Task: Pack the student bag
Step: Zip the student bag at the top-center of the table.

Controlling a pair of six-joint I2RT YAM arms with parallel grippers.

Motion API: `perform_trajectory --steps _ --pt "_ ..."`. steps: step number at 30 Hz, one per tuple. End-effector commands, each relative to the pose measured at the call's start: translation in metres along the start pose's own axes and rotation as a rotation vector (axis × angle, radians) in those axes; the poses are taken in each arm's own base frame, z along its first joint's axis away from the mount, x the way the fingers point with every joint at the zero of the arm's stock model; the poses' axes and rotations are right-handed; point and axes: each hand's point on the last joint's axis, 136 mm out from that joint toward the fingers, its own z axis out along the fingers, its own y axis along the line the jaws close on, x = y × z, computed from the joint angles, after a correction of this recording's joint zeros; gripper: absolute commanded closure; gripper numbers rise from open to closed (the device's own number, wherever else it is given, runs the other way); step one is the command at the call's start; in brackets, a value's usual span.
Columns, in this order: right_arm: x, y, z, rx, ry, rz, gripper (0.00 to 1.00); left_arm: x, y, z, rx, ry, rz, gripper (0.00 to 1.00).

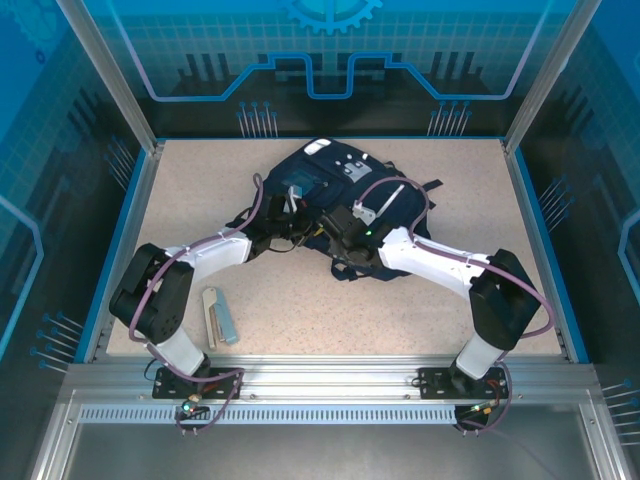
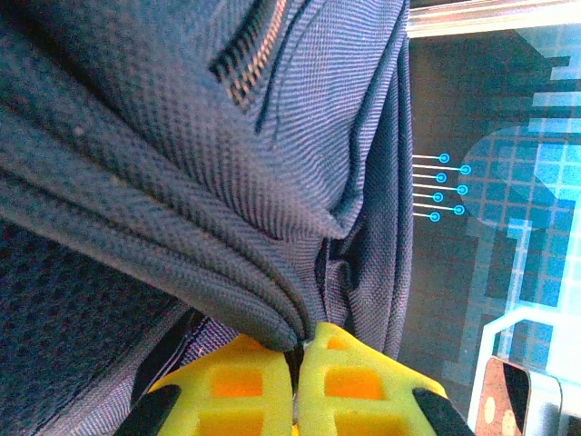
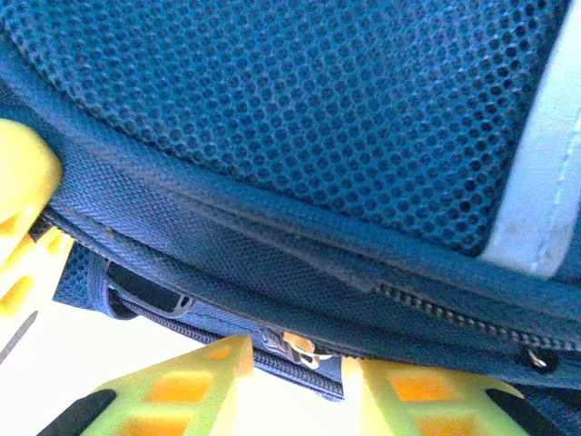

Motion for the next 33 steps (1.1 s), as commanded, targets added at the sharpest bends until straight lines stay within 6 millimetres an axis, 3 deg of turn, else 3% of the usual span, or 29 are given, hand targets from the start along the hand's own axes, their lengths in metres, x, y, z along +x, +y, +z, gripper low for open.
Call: perform_trajectory --steps 1,8,16,21,26,29,33 --pt "-0.022 0.002 0.001 -0.008 -0.087 0.040 0.71 0.004 -0.027 0.001 0.066 0.025 0.049 1.00" --pt "-0.017 -0.017 0.009 0.097 -0.068 0.003 0.90 0.003 -0.021 0.003 0.042 0.019 0.040 1.00" --pt "-0.007 -0.053 -0.002 0.204 -0.033 -0.125 0.96 -0.010 0.008 -0.001 -0.070 -0.040 0.043 1.00" --pt "-0.002 -0.103 -0.021 0.325 -0.025 -0.208 0.97 -0.028 0.032 -0.007 -0.125 -0.080 0.034 1.00" --pt "-0.013 -0.153 -0.037 0.424 -0.056 -0.217 0.97 -0.040 0.044 -0.011 -0.148 -0.092 0.031 1.00" --pt "-0.021 -0.151 -0.034 0.338 -0.022 -0.233 0.94 -0.046 0.047 -0.012 -0.156 -0.094 0.036 1.00" --pt "-0.021 -0.102 -0.029 0.082 0.058 -0.396 0.70 -0.053 0.048 -0.014 -0.170 -0.097 0.047 1.00"
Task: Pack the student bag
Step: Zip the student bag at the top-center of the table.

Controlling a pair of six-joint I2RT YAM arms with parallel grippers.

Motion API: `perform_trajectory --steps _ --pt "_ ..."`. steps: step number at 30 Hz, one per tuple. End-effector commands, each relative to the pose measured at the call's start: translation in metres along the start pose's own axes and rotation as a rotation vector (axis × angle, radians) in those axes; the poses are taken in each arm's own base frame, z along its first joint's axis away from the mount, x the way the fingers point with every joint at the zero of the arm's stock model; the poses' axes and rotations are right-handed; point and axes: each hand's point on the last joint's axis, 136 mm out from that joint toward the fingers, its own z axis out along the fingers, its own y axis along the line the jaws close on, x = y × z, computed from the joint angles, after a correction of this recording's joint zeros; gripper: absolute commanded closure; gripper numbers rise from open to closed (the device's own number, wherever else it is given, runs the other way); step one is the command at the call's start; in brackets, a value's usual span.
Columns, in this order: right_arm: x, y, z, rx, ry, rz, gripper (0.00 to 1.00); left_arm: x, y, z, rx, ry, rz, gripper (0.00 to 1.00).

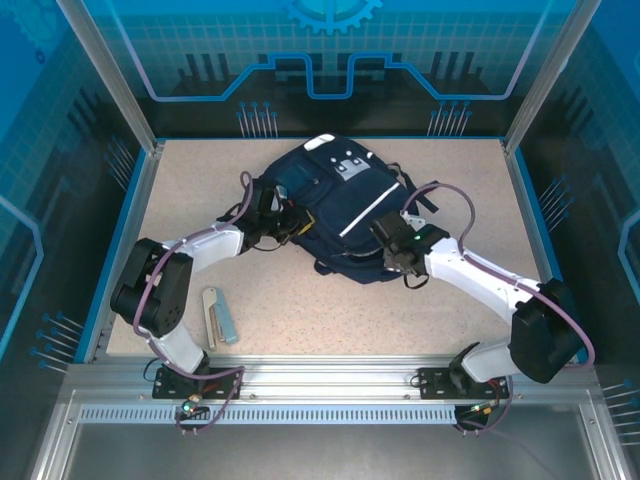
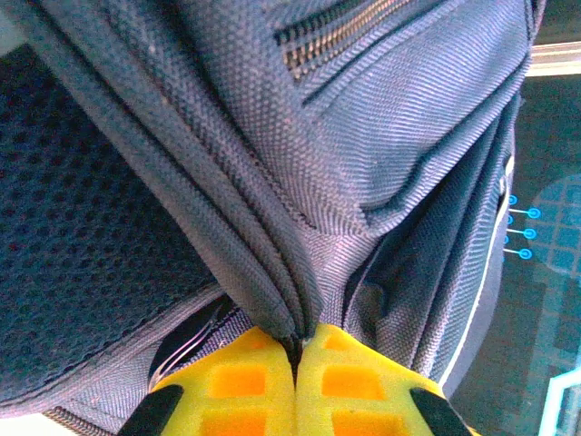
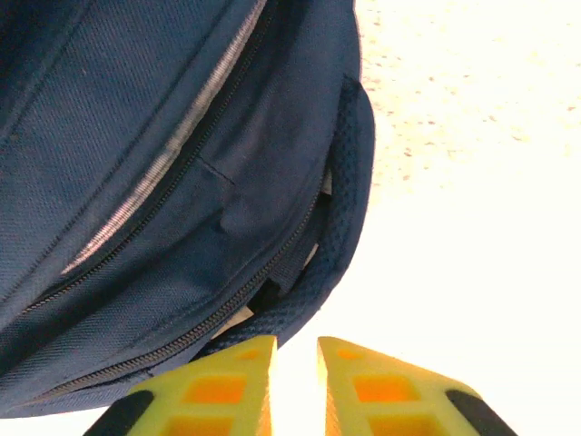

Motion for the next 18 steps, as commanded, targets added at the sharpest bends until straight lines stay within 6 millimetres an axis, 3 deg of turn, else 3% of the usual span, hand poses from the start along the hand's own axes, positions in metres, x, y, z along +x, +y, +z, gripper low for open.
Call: perform_trajectory --steps 1,4,8,18 --pt "-0.008 0.045 -0.015 -0.233 0.013 -0.216 0.64 -0.016 -0.001 -0.001 -0.029 -0.036 0.046 1.00" --pt "-0.006 0.064 -0.023 -0.300 0.032 -0.274 0.51 -0.017 -0.006 -0.002 -0.020 -0.026 0.056 1.00" --pt "0.002 0.088 -0.030 -0.330 0.042 -0.222 0.38 -0.012 -0.015 -0.004 0.018 -0.003 0.060 1.00" --pt "0.019 0.133 -0.021 -0.344 0.137 0.158 0.36 -0.004 -0.024 -0.011 0.057 0.026 0.071 1.00"
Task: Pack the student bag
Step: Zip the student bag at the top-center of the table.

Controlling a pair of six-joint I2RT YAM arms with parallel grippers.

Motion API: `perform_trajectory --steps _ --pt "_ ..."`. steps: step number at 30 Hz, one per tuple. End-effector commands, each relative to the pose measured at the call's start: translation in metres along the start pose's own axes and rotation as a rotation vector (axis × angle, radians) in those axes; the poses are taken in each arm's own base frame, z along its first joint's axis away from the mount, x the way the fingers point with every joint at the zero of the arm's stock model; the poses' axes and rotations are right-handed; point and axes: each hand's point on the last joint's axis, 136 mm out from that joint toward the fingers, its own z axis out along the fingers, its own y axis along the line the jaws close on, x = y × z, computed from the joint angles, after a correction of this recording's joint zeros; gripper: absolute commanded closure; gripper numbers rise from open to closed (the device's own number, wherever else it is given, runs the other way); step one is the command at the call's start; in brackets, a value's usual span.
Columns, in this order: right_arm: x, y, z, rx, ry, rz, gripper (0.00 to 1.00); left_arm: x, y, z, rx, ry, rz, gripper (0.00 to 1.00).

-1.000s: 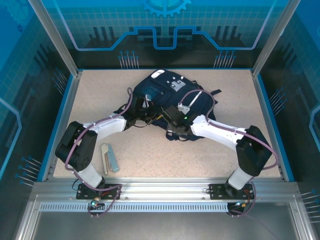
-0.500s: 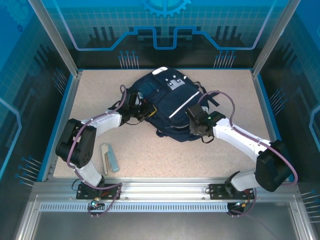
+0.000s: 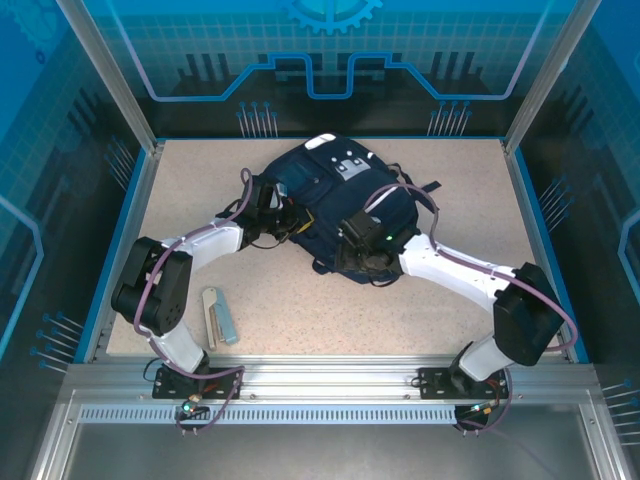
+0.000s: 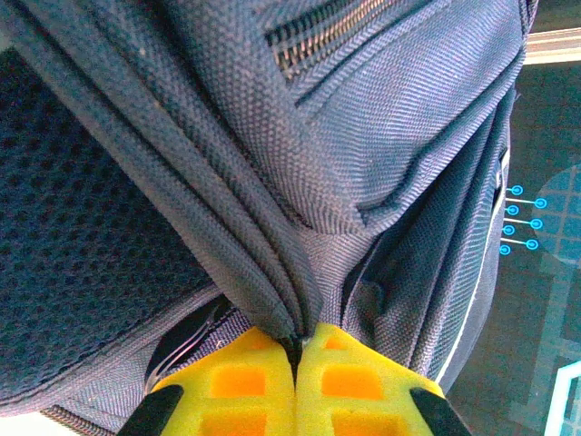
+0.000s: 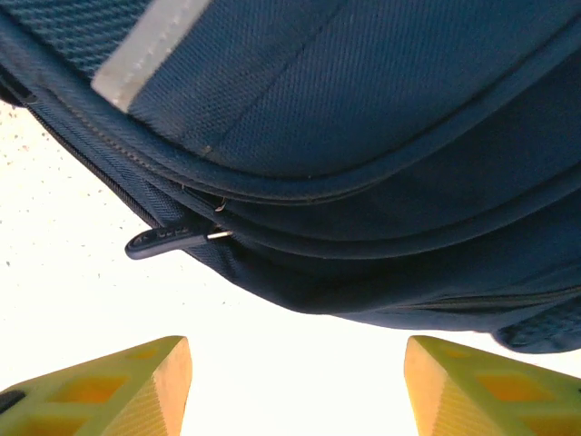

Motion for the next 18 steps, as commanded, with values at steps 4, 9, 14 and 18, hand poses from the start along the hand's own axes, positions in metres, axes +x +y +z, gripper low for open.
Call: perform_trajectory --steps 4,9,14,18 --pt "-0.011 0.036 0.010 -0.083 -0.001 0.199 0.36 -0.004 -0.021 -0.009 0.058 0.000 0.048 1.00" --pt "-0.015 0.050 0.016 -0.095 0.001 0.218 0.40 -0.003 -0.019 -0.010 0.057 0.001 0.043 1.00" --pt "-0.013 0.050 0.025 -0.054 0.016 0.240 0.48 -0.001 -0.017 -0.009 0.054 0.005 0.041 1.00" --pt "-0.009 0.045 0.034 -0.015 0.026 0.262 0.56 -0.001 -0.017 -0.010 0.055 0.003 0.041 1.00"
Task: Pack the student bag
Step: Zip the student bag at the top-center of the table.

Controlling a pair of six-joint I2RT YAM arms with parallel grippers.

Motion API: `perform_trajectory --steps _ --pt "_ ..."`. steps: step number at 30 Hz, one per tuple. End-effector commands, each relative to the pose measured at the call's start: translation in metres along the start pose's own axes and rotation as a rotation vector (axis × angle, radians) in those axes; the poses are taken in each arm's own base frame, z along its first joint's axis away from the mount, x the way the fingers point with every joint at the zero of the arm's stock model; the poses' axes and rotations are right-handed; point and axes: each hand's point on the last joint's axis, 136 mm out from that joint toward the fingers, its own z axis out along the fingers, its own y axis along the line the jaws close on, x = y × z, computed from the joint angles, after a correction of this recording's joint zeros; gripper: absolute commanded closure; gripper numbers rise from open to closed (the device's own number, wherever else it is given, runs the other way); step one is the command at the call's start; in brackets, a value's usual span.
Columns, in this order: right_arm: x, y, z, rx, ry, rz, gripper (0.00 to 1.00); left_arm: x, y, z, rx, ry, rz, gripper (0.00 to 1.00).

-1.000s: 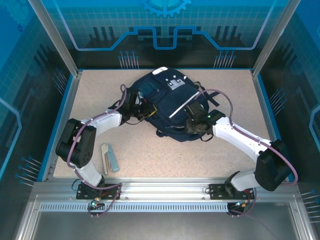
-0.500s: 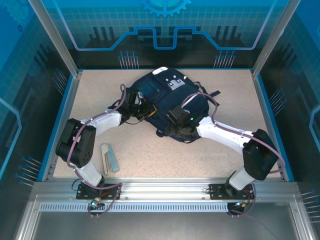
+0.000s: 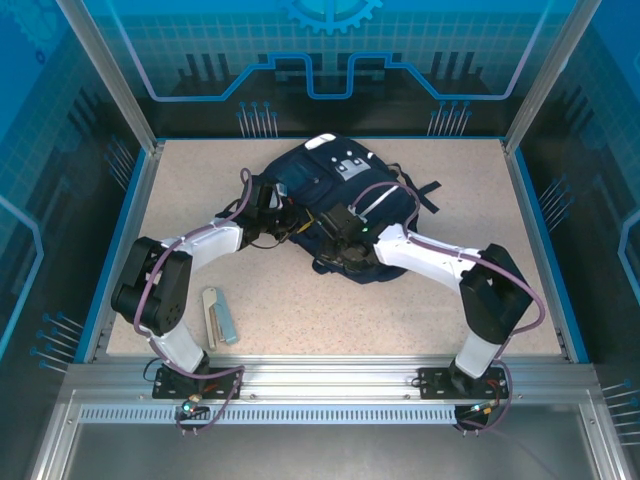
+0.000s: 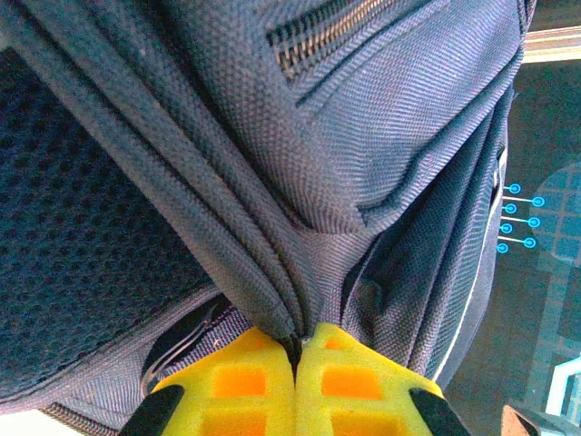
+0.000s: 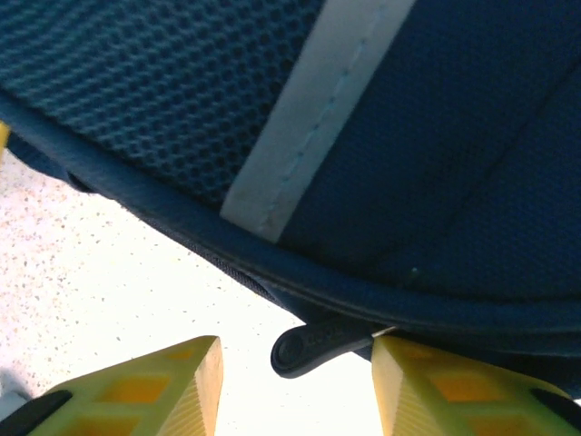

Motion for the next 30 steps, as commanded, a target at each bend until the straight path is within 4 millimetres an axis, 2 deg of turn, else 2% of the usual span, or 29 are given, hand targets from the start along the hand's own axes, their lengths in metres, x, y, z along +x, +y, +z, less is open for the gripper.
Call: perform_trajectory --steps 1,9,11,12,18,20,22,25,30 --pt "0.002 -0.003 0.006 0.047 -0.003 0.030 0.57 -0.002 -0.016 -0.009 0.050 -0.002 0.040 1.00" --pt "-0.002 -0.012 0.013 0.110 -0.054 0.004 0.72 -0.002 -0.017 -0.009 0.049 -0.003 0.037 1.00" --pt "-0.003 -0.011 0.014 0.126 -0.076 -0.027 0.81 -0.003 -0.017 -0.009 0.049 -0.006 0.034 1.00" --pt "-0.004 -0.010 0.014 0.130 -0.085 -0.040 0.82 -0.003 -0.017 -0.009 0.049 -0.006 0.034 1.00" --pt "-0.006 -0.014 0.018 0.178 -0.138 -0.091 0.72 -0.003 -0.018 -0.010 0.048 -0.009 0.031 1.00" --pt "-0.008 -0.016 0.020 0.194 -0.152 -0.098 0.72 -0.004 -0.017 -0.010 0.045 -0.009 0.029 1.00" --pt "-0.009 -0.018 0.021 0.206 -0.161 -0.102 0.76 -0.004 -0.017 -0.010 0.042 -0.010 0.028 1.00" --pt "-0.011 -0.023 0.019 0.233 -0.176 -0.118 0.87 -0.006 -0.014 -0.010 0.026 -0.019 0.025 1.00" --pt "-0.014 -0.037 -0.002 0.302 -0.204 -0.189 1.00 -0.013 0.000 -0.010 -0.039 -0.049 0.026 1.00"
